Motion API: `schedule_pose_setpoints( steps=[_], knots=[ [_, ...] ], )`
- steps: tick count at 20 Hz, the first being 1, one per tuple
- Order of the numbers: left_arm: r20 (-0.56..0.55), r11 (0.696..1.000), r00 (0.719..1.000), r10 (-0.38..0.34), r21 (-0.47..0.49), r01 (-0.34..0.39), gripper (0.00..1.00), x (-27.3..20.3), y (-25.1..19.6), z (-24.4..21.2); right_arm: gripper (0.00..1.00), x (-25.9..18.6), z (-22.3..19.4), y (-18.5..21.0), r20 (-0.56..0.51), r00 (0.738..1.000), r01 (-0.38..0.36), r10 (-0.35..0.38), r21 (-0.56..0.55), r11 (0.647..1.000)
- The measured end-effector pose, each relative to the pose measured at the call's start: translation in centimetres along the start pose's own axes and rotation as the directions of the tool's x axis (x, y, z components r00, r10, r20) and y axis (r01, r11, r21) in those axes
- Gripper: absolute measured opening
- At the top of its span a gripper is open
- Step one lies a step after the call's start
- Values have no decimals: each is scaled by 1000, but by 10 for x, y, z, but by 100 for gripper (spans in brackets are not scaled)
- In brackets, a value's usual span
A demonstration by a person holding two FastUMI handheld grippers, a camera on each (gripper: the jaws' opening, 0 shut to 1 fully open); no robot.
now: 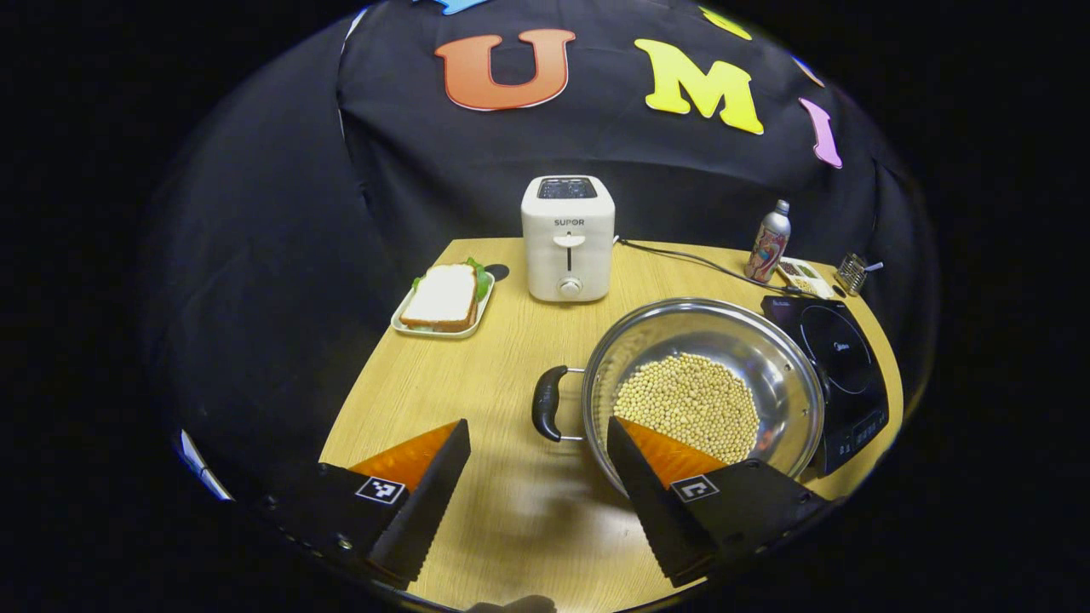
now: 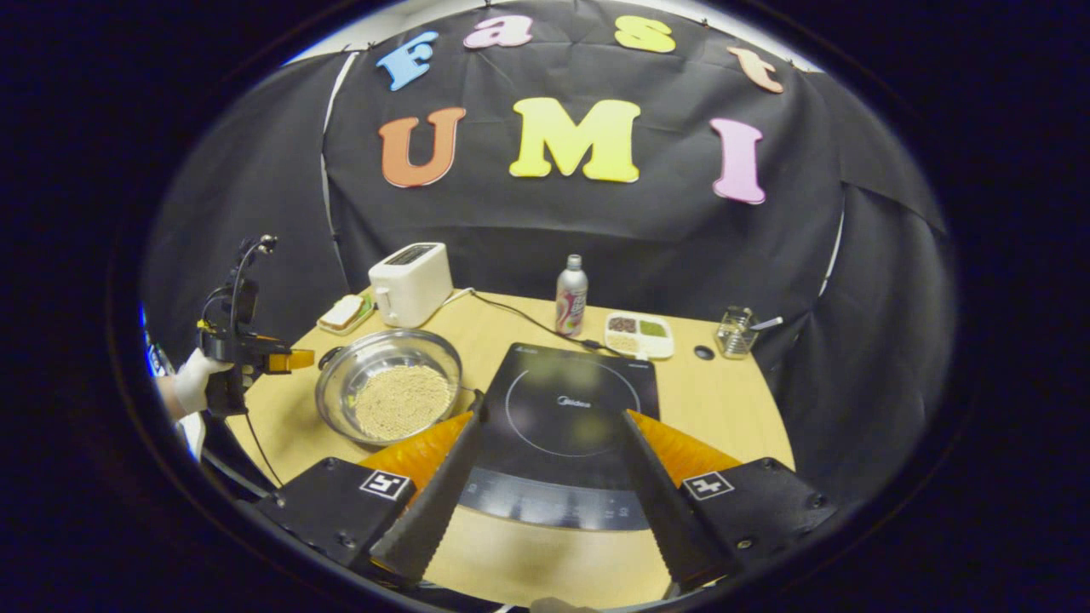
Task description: First push the handle of the pot to place it horizontally, then grasp the pot with both hands and set it on the induction cooktop.
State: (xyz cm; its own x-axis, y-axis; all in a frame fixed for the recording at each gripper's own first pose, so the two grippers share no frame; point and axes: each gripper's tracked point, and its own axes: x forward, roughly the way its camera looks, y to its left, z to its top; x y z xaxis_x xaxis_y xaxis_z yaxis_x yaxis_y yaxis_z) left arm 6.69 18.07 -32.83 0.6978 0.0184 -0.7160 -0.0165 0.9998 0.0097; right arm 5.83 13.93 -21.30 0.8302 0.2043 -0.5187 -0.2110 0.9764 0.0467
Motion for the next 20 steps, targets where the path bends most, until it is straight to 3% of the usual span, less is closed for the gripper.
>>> schedule_pose_setpoints(
  steps=[8, 9, 10, 11, 13, 14, 15, 16, 17, 18, 19, 20],
  knots=[
    [-47, 997, 998, -46, 63, 49, 97, 43, -12, 9, 99, 104, -18, 85, -158, 978, -120, 133, 85, 989],
    [-51, 996, 998, -44, 69, 48, 97, 49, -12, 10, 99, 118, -26, 92, -191, 972, -118, 135, 97, 988],
    [-59, 996, 997, -47, 73, 51, 98, 57, -13, 10, 93, 131, -33, 97, -214, 968, -112, 134, 110, 988],
    [-68, 996, 996, -49, 76, 55, 97, 63, -14, 10, 97, 145, -37, 99, -223, 967, -98, 127, 134, 986],
    [-86, 994, 995, -59, 84, 66, 97, 78, -18, 8, 96, 167, -45, 102, -257, 959, -78, 116, 154, 985],
    [-92, 994, 994, -57, 88, 65, 97, 85, -19, 8, 92, 179, -49, 100, -274, 956, -64, 105, 155, 986],
    [-105, 994, 993, -60, 85, 69, 97, 92, -20, 6, 96, 186, -52, 99, -292, 952, -47, 91, 155, 987],
    [-116, 994, 991, -66, 79, 75, 97, 97, -23, 4, 91, 194, -54, 99, -299, 951, -37, 84, 157, 987],
    [-131, 994, 989, -63, 78, 74, 97, 101, -23, 1, 95, 200, -57, 97, -316, 946, -22, 70, 151, 988],
    [-141, 994, 988, -60, 79, 72, 97, 104, -24, -1, 89, 203, -61, 99, -330, 941, -19, 70, 156, 988],
    [-146, 995, 988, -50, 83, 63, 97, 108, -23, -3, 94, 208, -66, 98, -344, 937, -13, 69, 161, 987],
    [-155, 995, 987, -48, 84, 62, 97, 112, -22, -5, 84, 204, -69, 96, -354, 933, -2, 62, 165, 986]
  ],
)
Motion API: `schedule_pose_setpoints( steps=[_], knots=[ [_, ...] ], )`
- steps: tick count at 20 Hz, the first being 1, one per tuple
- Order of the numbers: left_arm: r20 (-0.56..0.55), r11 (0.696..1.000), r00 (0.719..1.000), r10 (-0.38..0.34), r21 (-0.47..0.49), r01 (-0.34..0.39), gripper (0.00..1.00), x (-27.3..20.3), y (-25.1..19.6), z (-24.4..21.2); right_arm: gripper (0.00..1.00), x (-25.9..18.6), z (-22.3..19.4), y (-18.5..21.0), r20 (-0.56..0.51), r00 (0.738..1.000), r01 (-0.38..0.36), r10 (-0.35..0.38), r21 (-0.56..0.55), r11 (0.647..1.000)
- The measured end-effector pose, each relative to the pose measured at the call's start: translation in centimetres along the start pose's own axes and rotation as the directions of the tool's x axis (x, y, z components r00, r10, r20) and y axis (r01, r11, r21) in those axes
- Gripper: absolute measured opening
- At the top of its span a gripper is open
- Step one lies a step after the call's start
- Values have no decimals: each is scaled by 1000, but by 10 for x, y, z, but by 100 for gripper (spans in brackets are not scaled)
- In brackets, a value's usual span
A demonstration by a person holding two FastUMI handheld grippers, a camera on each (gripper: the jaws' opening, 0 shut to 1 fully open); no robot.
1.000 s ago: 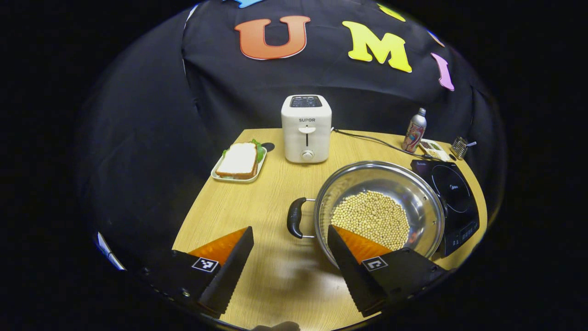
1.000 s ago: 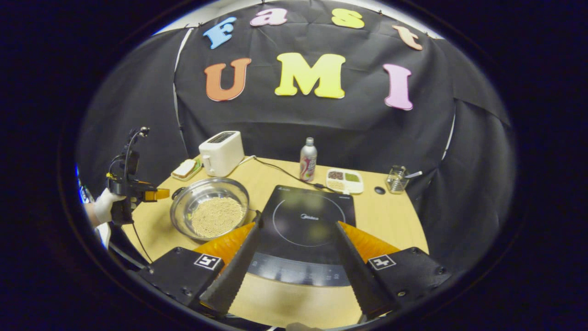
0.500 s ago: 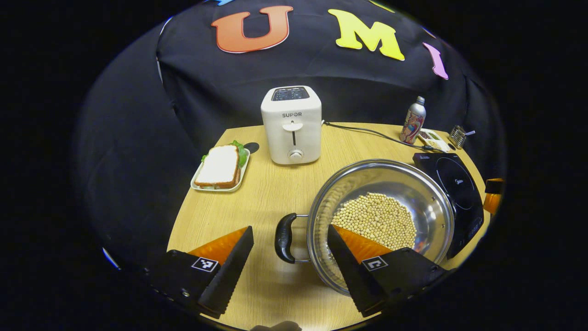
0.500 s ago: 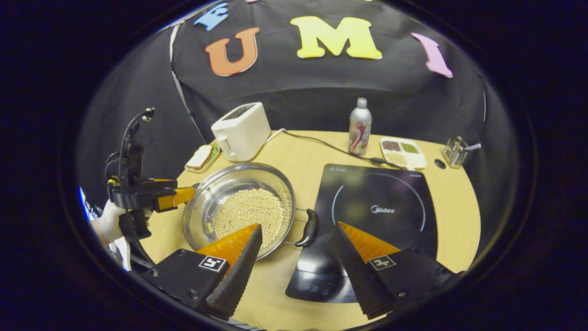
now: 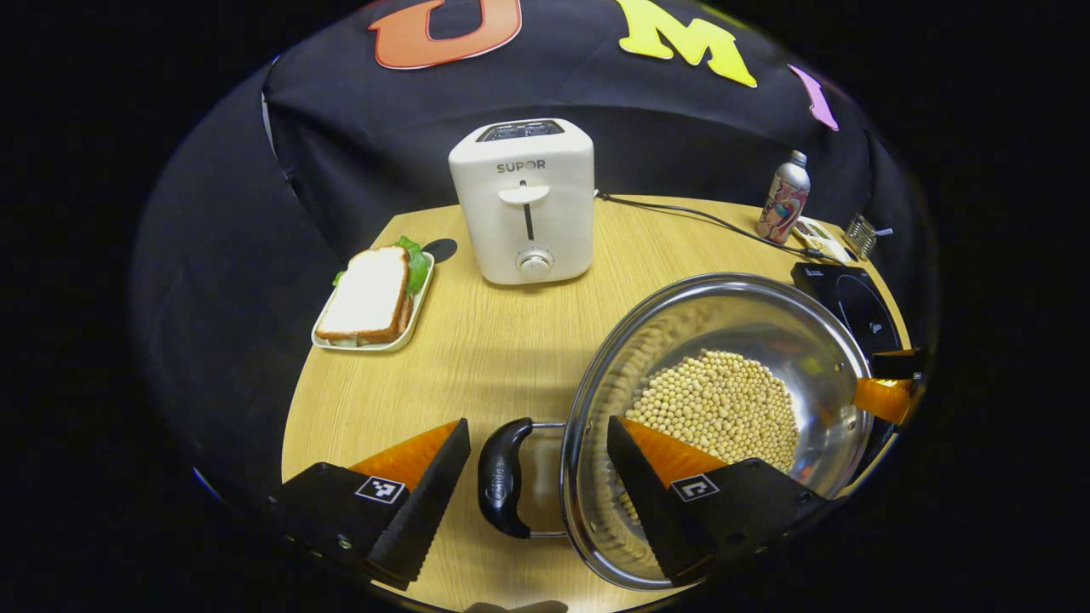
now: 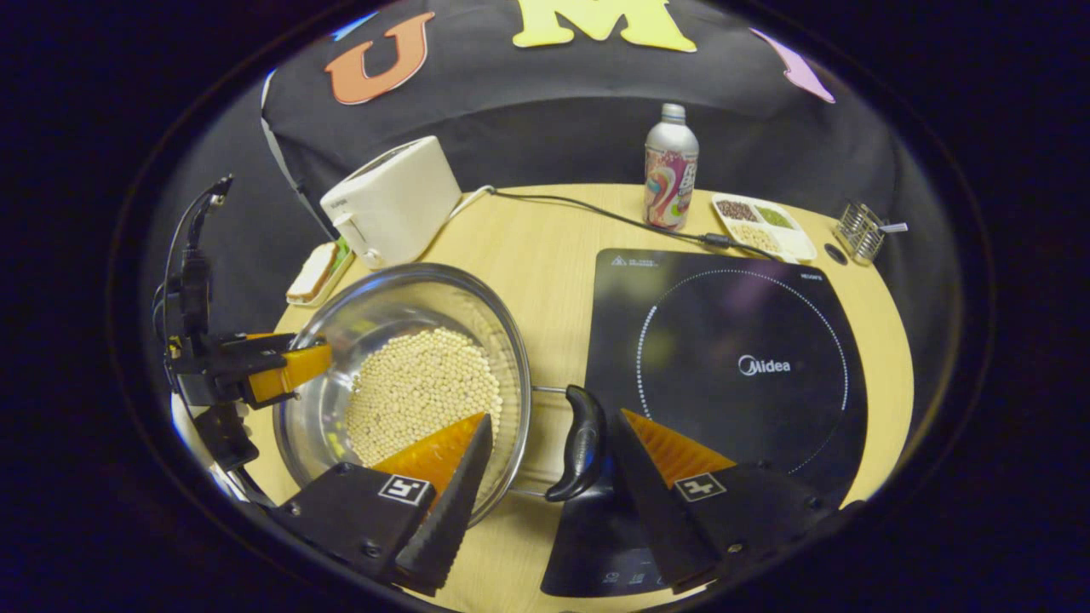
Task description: First push the handle of the pot to place it horizontally, then grasp the pot with both hands and set it on the induction cooktop.
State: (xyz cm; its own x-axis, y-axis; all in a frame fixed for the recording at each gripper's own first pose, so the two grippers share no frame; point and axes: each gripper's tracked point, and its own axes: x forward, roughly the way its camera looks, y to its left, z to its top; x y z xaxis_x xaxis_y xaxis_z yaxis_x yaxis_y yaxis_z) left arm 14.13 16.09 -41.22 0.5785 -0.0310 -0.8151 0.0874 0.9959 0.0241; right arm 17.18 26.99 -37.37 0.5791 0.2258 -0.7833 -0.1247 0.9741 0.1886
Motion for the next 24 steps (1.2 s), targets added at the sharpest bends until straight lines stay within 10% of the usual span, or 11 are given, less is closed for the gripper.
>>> schedule_pose_setpoints(
  steps=[3, 18, 24],
  knots=[
    [-28, 1000, 1000, -8, -3, 8, 95, 4, -4, -5, 68, 5, 4, -2, -4, 1000, 23, -23, -5, 1000],
    [-147, 995, 984, -98, -37, 93, 63, -3, -10, -12, 55, -5, 0, -3, -71, 997, 12, -8, 44, 999],
    [-107, 996, 991, -84, -32, 81, 72, -19, -4, -7, 55, -38, 8, -5, -8, 1000, -1, 1, -5, 1000]
  ],
)
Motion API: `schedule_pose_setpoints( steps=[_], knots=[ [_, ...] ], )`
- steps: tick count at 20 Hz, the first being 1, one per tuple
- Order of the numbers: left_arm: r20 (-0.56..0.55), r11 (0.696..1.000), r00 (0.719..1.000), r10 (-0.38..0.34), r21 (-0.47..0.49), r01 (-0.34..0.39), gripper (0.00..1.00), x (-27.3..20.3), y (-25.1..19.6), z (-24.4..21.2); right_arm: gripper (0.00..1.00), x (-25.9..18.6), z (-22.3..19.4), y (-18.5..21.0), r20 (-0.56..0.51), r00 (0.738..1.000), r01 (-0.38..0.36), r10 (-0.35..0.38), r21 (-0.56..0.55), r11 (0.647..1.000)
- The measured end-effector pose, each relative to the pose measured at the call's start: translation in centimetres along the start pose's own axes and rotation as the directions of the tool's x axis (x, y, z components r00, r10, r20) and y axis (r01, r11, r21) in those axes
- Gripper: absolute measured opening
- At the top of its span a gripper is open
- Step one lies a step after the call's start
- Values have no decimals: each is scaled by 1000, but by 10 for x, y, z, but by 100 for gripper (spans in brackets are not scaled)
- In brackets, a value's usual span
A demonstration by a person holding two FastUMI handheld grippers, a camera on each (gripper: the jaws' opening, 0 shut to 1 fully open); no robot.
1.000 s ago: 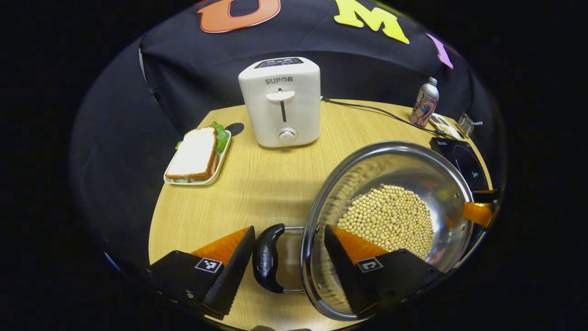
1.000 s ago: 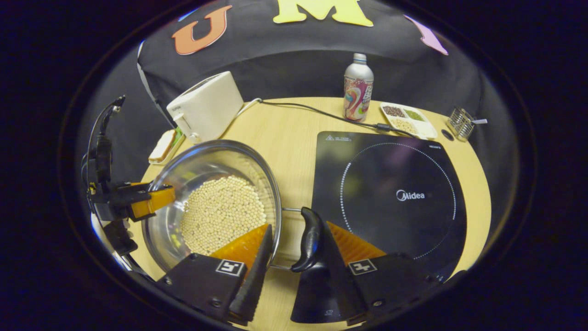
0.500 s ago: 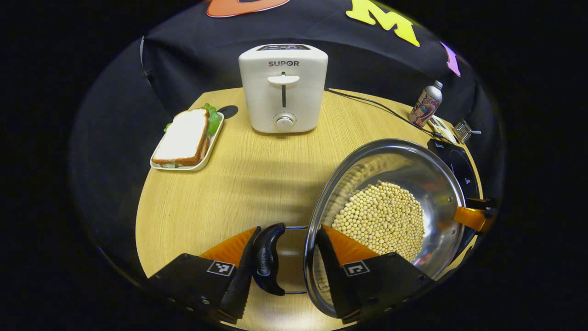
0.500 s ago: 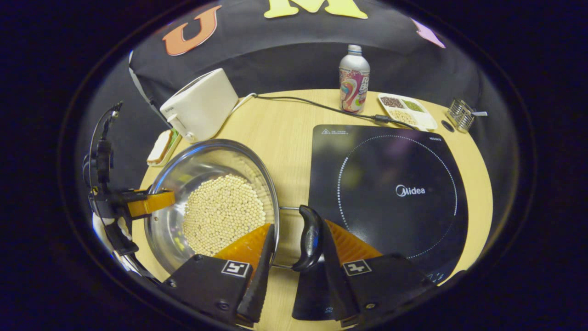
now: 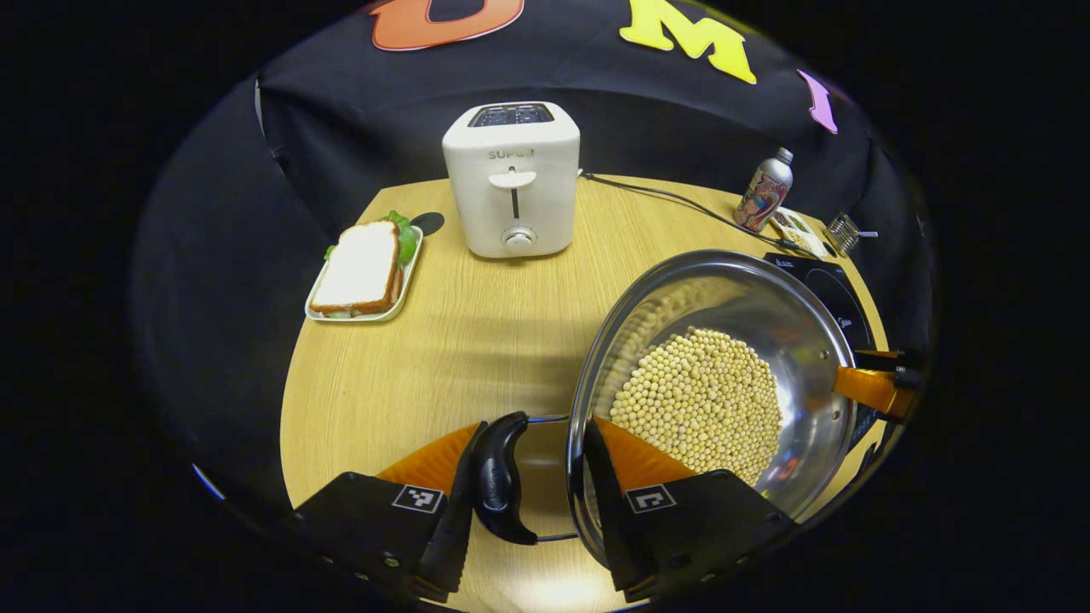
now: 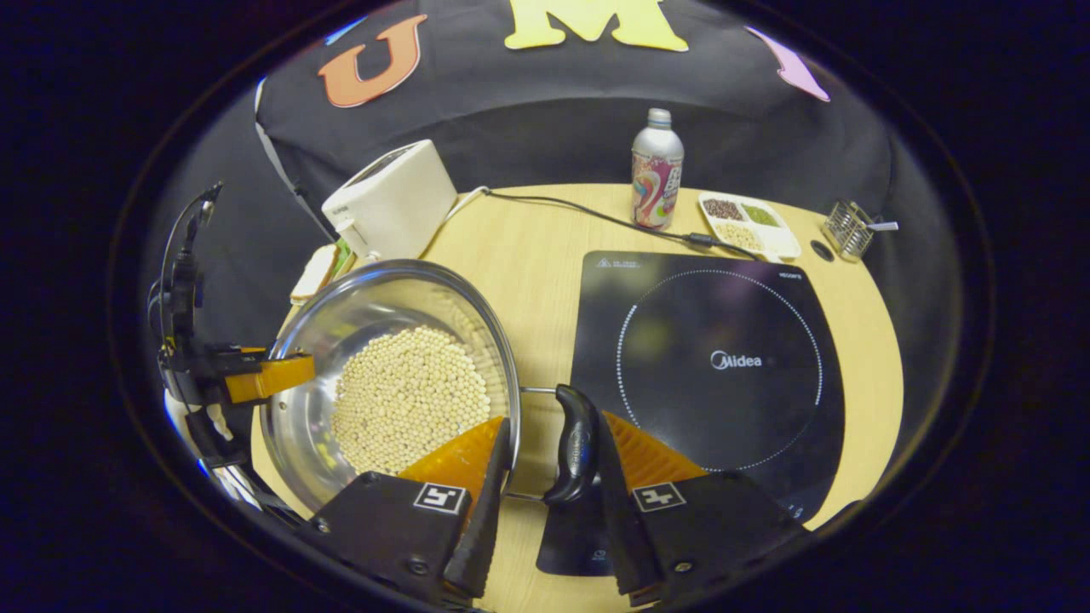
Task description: First push the handle of the pot to place it horizontally, then grasp the pot with both hands and set it on the induction cooktop.
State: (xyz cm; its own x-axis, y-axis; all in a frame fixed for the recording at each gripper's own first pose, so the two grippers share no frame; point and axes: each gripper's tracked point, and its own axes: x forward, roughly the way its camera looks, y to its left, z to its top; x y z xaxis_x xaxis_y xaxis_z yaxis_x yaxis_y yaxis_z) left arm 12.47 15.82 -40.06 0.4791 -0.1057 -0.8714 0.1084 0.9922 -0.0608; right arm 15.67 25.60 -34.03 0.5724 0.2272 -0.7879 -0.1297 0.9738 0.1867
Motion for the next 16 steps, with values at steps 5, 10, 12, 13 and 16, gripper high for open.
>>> schedule_pose_setpoints(
  steps=[5, 10, 12, 13, 16],
  knots=[
    [38, 1000, 999, -1, 8, 1, 63, -11, -12, 6, 55, -34, 0, -19, 42, 999, 3, -3, 7, 1000],
    [47, 1000, 999, -16, 9, 16, 63, -14, -30, 5, 54, -66, -6, -46, 77, 997, 18, -18, 2, 1000],
    [47, 1000, 999, -26, 16, 26, 63, -14, -40, 5, 55, -77, -12, -61, 82, 996, 28, -29, 13, 1000],
    [47, 999, 998, -32, 21, 31, 63, -13, -45, 5, 55, -83, -13, -69, 87, 996, 34, -35, 14, 999],
    [48, 998, 998, -49, 29, 48, 63, -10, -62, 6, 54, -98, -17, -95, 110, 992, 57, -59, 23, 998]
  ],
)
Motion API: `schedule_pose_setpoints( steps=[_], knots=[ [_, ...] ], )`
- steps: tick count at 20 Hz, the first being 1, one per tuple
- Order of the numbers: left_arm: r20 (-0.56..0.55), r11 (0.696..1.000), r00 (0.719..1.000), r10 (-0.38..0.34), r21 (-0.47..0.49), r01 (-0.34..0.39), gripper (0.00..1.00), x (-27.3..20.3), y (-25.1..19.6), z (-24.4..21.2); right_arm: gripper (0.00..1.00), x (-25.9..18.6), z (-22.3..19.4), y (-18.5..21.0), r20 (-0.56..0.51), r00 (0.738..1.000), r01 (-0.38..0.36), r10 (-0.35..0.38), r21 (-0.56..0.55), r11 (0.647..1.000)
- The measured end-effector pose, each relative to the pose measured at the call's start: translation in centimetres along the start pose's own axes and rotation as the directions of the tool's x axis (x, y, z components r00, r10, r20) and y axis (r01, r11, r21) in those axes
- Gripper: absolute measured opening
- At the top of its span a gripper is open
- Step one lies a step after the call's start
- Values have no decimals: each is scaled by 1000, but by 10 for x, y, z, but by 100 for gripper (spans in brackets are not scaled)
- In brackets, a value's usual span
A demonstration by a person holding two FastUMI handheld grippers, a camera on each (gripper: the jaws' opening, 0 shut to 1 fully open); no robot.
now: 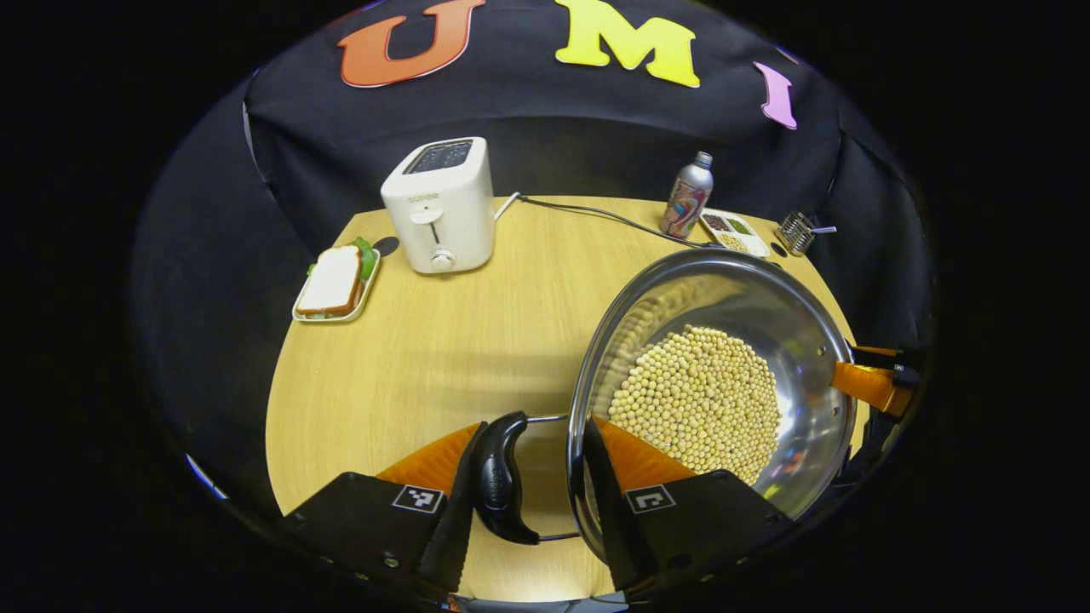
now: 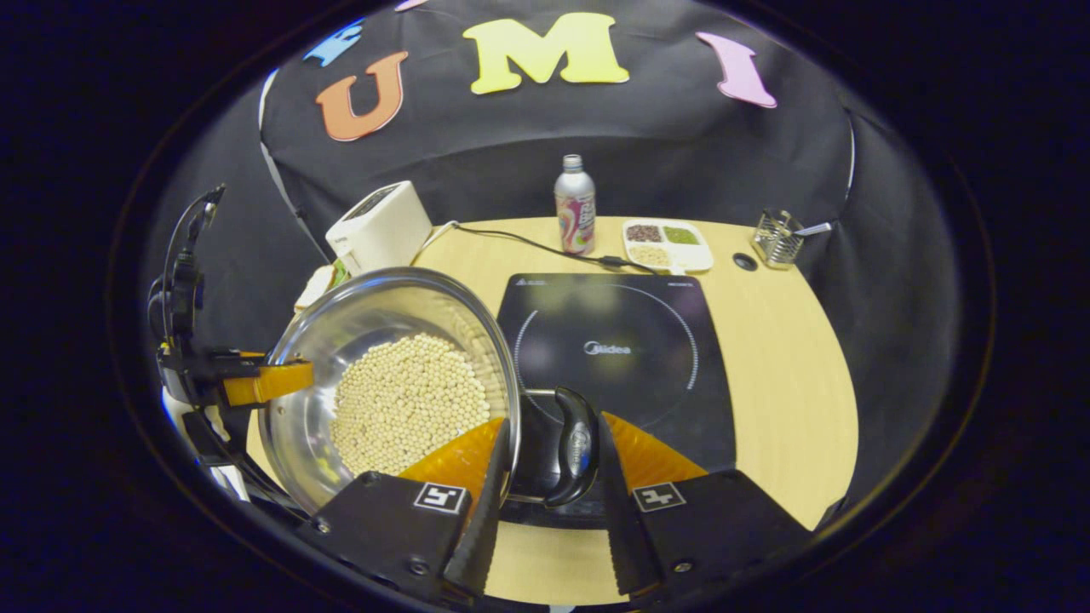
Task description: First push the handle of the pot to place it horizontally, then grasp the pot with both hands and set it on the induction cooktop.
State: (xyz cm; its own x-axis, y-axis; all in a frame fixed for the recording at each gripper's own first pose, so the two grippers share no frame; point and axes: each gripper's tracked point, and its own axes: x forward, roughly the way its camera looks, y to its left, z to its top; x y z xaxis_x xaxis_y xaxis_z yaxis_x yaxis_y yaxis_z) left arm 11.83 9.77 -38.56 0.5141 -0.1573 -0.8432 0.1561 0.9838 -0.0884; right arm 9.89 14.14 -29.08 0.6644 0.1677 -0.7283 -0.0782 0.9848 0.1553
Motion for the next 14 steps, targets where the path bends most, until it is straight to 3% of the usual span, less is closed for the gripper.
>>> schedule_pose_setpoints(
  steps=[1, 2, 3, 9, 14],
  knots=[
    [2, 1000, 1000, -5, 3, 5, 63, 2, -6, 2, 54, -4, 0, -9, 8, 1000, 8, -8, 5, 1000],
    [4, 1000, 1000, -10, 11, 10, 72, 3, -10, 3, 55, -7, -2, -19, 6, 1000, 16, -16, 4, 1000],
    [4, 1000, 1000, -13, 17, 13, 63, 6, -15, 4, 54, -11, -2, -28, 9, 1000, 23, -23, 9, 1000],
    [4, 999, 999, -38, 37, 38, 63, 18, -41, 8, 57, -23, -3, -77, 12, 999, 47, -47, 11, 999],
    [-2, 998, 999, -45, 43, 45, 63, 35, -59, 15, 54, -22, 2, -115, 14, 998, 67, -67, 22, 998]
  ],
)
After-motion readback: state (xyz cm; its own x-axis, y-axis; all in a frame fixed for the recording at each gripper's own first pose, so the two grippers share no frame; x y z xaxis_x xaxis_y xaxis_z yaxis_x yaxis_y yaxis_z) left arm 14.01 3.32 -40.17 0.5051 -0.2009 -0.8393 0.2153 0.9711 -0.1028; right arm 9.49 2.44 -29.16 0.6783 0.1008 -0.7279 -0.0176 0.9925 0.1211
